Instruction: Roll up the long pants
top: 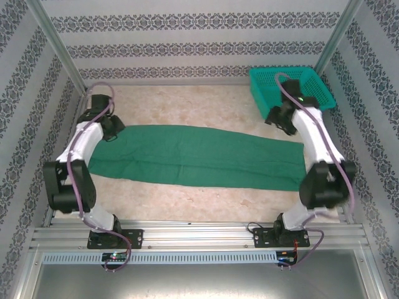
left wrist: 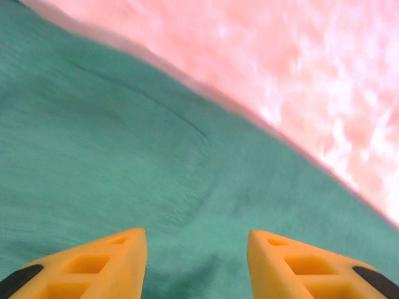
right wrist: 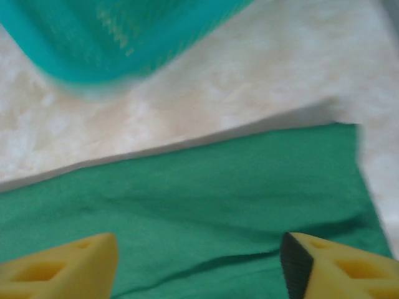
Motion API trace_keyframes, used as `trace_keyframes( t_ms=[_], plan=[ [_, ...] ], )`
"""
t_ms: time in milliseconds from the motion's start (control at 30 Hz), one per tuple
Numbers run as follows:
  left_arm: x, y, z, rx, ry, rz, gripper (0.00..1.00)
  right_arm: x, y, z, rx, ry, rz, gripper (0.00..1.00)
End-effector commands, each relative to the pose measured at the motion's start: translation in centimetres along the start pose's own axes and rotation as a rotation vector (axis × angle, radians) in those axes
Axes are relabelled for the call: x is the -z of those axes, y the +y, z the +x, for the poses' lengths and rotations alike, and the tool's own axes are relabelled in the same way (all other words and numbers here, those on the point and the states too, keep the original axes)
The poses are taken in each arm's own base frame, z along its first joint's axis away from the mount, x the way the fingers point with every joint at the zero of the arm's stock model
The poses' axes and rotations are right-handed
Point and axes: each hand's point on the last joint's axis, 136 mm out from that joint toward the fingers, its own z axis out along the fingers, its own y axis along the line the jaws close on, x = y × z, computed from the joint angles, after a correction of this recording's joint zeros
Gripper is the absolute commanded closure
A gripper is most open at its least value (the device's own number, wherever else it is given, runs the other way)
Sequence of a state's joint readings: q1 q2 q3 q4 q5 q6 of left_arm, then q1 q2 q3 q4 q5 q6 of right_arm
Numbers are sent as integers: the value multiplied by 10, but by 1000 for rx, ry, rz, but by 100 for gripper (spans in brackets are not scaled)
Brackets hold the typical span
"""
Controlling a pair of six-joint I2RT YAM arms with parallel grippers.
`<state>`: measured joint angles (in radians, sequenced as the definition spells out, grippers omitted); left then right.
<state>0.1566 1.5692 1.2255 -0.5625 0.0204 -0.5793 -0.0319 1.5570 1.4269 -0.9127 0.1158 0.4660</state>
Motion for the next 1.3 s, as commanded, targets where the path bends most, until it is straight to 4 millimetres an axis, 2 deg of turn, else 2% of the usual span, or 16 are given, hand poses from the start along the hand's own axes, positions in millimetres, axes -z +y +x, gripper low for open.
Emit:
trace_keyframes(
  t_ms=[0,100,300,467,600,667,900,967,1033,1100,1133,1167,1267],
  plan=[
    [-1,70,16,87,41,-140,53,-29,-59,56,-47,154,115,25],
    [-6,94,22,163,46,-146,52,-41,-87,77,-117,199,110,25],
    [-15,101,36,174,98,-162,54,-58,-104,101,-153,270,118,25],
    [-5,117,31,204,60,-196,50,-71,-105,106,-202,312,86,25],
    [-6,123,31,221,62,-200,49,-78,-106,111,-244,350,58,27],
    [-6,130,34,235,59,-226,49,-79,-109,113,-255,353,61,32],
    [-9,153,38,333,46,-259,46,-85,-106,124,-265,404,41,33],
    [-10,159,38,355,40,-262,45,-86,-105,125,-264,408,34,44],
    [-13,162,39,370,42,-261,45,-88,-104,124,-265,407,30,64],
    [-17,165,40,382,46,-270,44,-88,-104,123,-264,404,28,71],
    [-20,166,40,385,52,-271,43,-89,-104,123,-262,408,26,88],
    [-23,167,40,389,55,-274,43,-89,-103,123,-262,410,25,100],
    [-28,169,37,402,57,-284,43,-87,-104,124,-264,404,29,100]
  ],
)
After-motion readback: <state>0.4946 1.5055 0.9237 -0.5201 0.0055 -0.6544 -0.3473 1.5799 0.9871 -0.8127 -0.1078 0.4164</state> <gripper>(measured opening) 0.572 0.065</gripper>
